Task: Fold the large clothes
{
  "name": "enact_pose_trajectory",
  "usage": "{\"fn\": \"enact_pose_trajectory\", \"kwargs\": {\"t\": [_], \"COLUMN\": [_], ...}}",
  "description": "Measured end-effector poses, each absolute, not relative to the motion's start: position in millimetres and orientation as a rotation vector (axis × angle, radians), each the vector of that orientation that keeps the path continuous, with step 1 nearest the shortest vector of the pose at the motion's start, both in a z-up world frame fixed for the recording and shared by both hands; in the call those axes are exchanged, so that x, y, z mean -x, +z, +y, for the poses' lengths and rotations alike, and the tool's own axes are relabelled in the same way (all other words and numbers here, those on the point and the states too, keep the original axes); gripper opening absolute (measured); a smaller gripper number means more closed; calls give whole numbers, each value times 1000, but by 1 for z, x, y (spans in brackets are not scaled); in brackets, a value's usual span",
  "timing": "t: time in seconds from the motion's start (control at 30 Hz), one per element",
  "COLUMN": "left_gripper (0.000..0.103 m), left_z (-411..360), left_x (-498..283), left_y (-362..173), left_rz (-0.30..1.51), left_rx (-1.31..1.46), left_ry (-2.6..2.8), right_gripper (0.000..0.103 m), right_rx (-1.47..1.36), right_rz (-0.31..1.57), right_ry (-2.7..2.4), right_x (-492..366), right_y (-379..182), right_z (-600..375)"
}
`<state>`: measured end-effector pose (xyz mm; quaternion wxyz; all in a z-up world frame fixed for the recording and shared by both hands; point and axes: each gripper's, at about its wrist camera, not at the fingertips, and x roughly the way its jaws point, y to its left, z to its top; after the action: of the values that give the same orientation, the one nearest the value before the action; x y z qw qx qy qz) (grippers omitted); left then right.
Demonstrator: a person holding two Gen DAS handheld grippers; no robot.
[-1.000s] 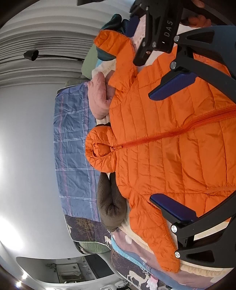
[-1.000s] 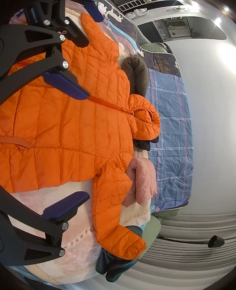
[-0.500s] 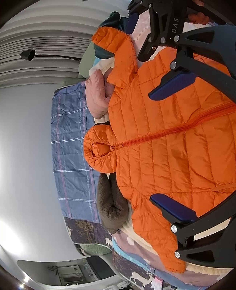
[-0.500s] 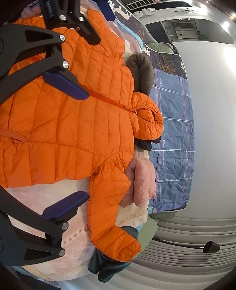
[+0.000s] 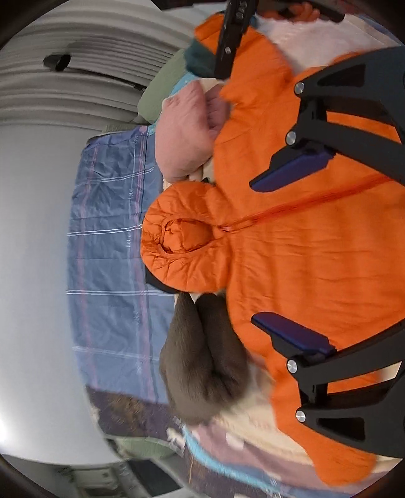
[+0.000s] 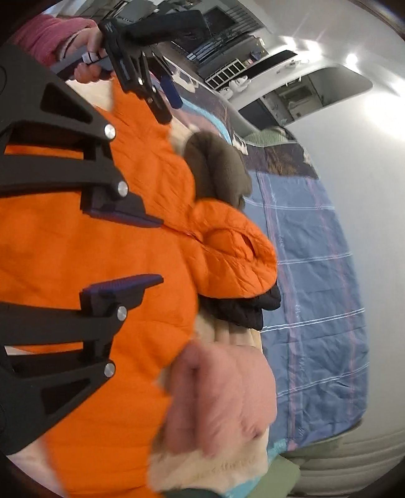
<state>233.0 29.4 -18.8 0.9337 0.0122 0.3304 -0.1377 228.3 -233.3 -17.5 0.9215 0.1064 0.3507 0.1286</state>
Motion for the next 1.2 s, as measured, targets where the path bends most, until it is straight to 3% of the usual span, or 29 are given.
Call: {"fn": "enact_pose_trajectory", "kwargs": {"t": [0.03,0.27,0.47,0.57,0.6,0.63,0.67,0.7,0.77,0.93,1.03,1.07,1.1,1.13,1.2], "left_gripper": [81,81,81,81,80,62,26,11,6,6,12,23,41,47,51], "left_z": [28,22,8,14,16,18,21,21,23,51,80,90,101,109,122], "left_x": [-260,-430,-498,-515,-516,-514,-510,-509,-494,-407,-334,-312,-285,-266,-231], "left_y": [-20,-63,-93,-105,-107,-107,-106,-104,-92,-39,-34,-39,-48,-56,-73], "left_rz": [695,862,914,937,937,922,912,911,871,691,612,610,621,628,647], "left_rx": [-12,75,47,86,103,131,149,155,123,54,-34,-62,-103,-130,-183], "left_ry": [-287,-229,-220,-208,-209,-230,-260,-276,-292,-426,-499,-519,-525,-516,-488], "right_gripper": [43,52,65,64,44,8,7,6,5,5,7,12,18,37,51], "right_rx": [-215,-333,-416,-414,-405,-401,-412,-417,-383,-211,-42,10,47,65,64], "right_rz": [738,846,846,849,852,855,848,823,766,617,550,554,567,587,655], "right_ry": [250,218,256,249,240,240,246,253,289,436,499,504,498,488,461], "right_x": [-252,-409,-470,-485,-489,-490,-488,-482,-461,-377,-295,-267,-244,-230,-199], "right_y": [-19,-61,-87,-91,-93,-95,-94,-89,-73,-27,-21,-28,-38,-45,-68], "right_z": [-234,-243,-245,-240,-238,-236,-235,-236,-232,-215,-209,-209,-210,-212,-226]}}
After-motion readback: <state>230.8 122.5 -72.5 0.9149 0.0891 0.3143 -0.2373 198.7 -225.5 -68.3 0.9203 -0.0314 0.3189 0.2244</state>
